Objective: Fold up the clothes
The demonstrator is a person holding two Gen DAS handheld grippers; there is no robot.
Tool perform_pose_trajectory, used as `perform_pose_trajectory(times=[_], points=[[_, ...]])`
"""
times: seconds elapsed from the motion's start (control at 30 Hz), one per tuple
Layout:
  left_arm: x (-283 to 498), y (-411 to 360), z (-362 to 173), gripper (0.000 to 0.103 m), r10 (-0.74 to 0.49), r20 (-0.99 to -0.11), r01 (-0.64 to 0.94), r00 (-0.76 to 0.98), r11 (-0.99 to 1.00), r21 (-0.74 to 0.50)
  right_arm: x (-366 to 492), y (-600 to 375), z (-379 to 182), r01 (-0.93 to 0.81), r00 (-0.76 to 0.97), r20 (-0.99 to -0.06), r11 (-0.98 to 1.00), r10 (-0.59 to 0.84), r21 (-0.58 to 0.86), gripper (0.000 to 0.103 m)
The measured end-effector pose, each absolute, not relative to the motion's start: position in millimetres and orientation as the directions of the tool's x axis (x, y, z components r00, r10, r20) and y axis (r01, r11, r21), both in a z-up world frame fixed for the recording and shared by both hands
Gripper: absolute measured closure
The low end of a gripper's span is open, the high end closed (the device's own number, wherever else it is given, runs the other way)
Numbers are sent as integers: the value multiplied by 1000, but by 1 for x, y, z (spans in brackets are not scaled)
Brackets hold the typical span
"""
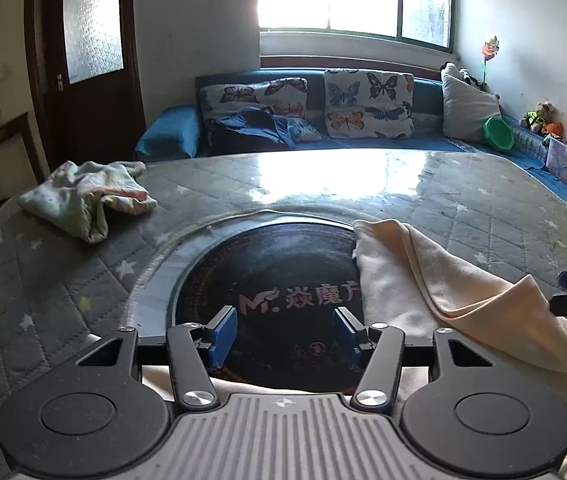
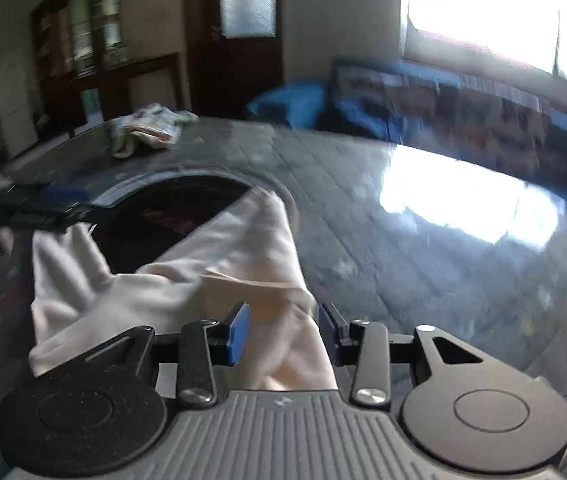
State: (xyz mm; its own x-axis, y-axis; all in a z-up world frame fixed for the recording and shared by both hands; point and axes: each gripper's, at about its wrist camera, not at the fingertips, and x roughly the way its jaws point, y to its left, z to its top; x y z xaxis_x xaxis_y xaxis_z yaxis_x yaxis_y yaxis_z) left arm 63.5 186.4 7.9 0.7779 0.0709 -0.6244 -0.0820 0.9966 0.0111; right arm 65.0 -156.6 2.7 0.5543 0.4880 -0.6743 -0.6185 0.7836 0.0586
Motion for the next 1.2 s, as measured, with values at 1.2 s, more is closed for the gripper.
perform_pose_trajectory(times=[1.2], points=[[207,129,-27,39,-2,-691,63,723,996,64,144,-194,-30,-422,641,-716,906,277,-27,71]])
